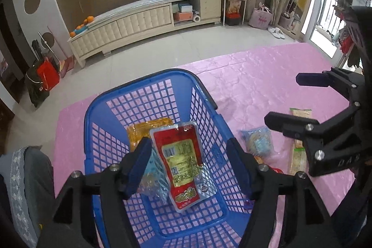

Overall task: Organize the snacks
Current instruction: 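Withdraw both tools from the basket toward the remaining snacks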

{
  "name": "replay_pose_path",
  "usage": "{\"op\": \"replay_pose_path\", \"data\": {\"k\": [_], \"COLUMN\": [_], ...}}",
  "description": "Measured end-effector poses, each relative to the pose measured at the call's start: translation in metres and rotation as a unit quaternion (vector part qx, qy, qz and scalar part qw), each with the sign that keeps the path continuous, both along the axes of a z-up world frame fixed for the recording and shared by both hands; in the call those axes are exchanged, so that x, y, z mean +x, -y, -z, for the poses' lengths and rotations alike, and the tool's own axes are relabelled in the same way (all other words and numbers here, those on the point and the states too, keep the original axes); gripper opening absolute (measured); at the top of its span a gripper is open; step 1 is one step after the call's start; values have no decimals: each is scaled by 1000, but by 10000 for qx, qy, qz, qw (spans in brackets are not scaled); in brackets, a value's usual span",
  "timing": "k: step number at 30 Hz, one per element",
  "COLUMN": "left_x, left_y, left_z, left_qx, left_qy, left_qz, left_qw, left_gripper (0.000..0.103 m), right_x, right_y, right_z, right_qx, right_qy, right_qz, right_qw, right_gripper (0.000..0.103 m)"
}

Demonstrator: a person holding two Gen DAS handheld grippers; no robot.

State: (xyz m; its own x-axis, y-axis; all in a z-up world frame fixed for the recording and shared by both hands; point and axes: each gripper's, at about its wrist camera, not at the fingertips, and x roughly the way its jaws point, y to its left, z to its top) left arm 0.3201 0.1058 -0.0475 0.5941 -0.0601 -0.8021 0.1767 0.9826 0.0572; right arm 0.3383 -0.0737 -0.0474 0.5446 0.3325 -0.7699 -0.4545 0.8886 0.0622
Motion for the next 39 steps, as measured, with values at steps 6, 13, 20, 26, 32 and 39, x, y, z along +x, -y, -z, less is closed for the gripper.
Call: {"op": "replay_pose_path", "data": {"k": [6, 13, 20, 26, 32, 39], "left_x": [-18, -48, -74, -93, -109, -118], "left_y": [4, 17, 33, 47, 61, 79], "left_z": [-13, -27, -42, -50, -53, -53], "left_qx": [-160, -201, -206, -188, -318, -318], "left_qy": [100, 276, 450, 596, 641, 616], "left_qz": [-31, 25, 97, 151, 191, 262], "left_qw": [9998, 9994, 9987, 9979, 9973, 9973], "left_gripper": [71, 77, 78, 81, 81, 81], "right_x": [-17, -44, -74, -97, -112, -127], "right_y": [7, 15, 29, 42, 57, 80], "right_z": [-11, -24, -35, -41, -42, -45], "right_qx": [13, 8, 45, 90, 87, 59], "right_qy": [64, 143, 202, 270, 257, 310], "right_qz": [18, 44, 81, 137, 198, 352], "right_qw": [10000, 9999, 9998, 9995, 9994, 9989], "right_gripper": [103, 103, 103, 103, 103, 103]}}
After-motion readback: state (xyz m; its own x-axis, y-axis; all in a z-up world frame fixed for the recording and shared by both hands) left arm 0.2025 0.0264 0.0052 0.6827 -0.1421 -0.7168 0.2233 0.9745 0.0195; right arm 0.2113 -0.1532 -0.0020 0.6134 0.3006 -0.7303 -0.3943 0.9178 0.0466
